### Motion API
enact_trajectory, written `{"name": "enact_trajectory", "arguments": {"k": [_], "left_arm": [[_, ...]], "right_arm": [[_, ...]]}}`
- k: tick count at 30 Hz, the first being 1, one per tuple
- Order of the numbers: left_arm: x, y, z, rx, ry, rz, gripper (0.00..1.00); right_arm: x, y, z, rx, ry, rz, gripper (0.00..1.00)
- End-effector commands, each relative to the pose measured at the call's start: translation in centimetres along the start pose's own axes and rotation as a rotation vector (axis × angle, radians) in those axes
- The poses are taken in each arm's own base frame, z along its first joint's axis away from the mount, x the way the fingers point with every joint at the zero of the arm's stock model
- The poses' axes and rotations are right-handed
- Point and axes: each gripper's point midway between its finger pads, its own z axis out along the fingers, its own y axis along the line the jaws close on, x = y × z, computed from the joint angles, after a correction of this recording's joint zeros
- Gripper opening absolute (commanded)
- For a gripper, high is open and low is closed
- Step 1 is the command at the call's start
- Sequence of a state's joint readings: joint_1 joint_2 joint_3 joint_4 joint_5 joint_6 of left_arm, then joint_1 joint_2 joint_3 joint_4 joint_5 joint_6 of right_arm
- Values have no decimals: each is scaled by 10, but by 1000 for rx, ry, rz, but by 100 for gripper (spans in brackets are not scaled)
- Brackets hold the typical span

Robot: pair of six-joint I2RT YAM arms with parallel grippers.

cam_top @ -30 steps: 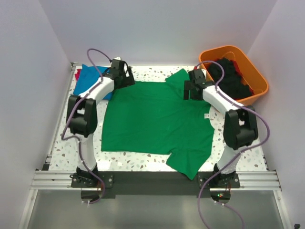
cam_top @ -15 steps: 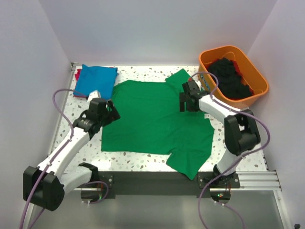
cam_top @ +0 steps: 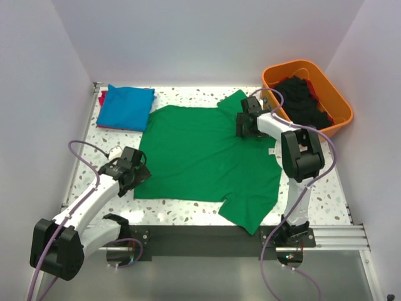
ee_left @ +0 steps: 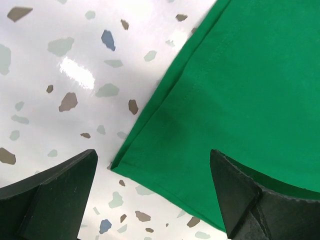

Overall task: Fold and stack the t-shirts
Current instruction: Fold the tshirt

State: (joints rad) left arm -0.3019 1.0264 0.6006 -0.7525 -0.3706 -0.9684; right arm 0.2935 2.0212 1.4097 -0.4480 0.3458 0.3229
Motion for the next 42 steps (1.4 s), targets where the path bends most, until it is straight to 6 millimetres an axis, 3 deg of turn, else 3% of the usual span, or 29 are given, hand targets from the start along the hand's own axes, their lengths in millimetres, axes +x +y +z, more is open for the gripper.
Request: {"name": "enact_trajectory", "arguments": {"k": [1, 4, 12, 18, 23, 27, 30, 31, 33, 35, 36, 37, 39, 40, 41, 42], "left_arm": [[13, 9, 0, -26, 40, -67, 100], [23, 17, 3, -58, 68, -73, 100], [45, 15, 4, -25, 163, -88, 100], [63, 14, 4, 44, 205, -125, 95], [53, 16, 9, -3, 161, -124, 80], [54, 19, 13, -51, 181, -104, 58], [52, 19, 13, -45, 165, -119, 42], [52, 19, 13, -41, 159, -122, 38], [48, 19, 13, -36, 138, -127, 35], [45, 19, 13, -38, 125, -123, 33], [45, 19, 14, -42, 124, -119, 33], [45, 20, 14, -45, 126, -116, 33], [44, 19, 14, -44, 123, -114, 33], [44, 19, 14, -43, 121, -113, 33], [42, 19, 14, -38, 111, -111, 33], [42, 18, 14, -30, 109, -112, 32]], "right_arm": [[-2, 0, 11, 8, 6, -10, 99], [-15, 0, 10, 7, -16, -9, 98], [-42, 3, 9, 11, -57, -22, 99], [-55, 6, -5, -18, -91, -2, 99], [-65, 8, -31, -77, -142, 14, 99], [-79, 1, -72, -115, -219, 36, 99], [-77, -1, -95, -131, -242, 37, 99], [-76, -4, -112, -142, -268, 41, 99], [-66, 2, -132, -143, -289, 26, 99], [-42, 5, -158, -156, -289, 22, 99], [-22, 0, -159, -132, -265, 18, 98], [-9, 3, -179, -162, -273, 30, 99], [16, 3, -192, -179, -261, 22, 99], [43, -2, -189, -165, -215, 6, 99], [53, 2, -207, -213, -233, -10, 99], [70, 0, -208, -214, -208, -30, 99]]}}
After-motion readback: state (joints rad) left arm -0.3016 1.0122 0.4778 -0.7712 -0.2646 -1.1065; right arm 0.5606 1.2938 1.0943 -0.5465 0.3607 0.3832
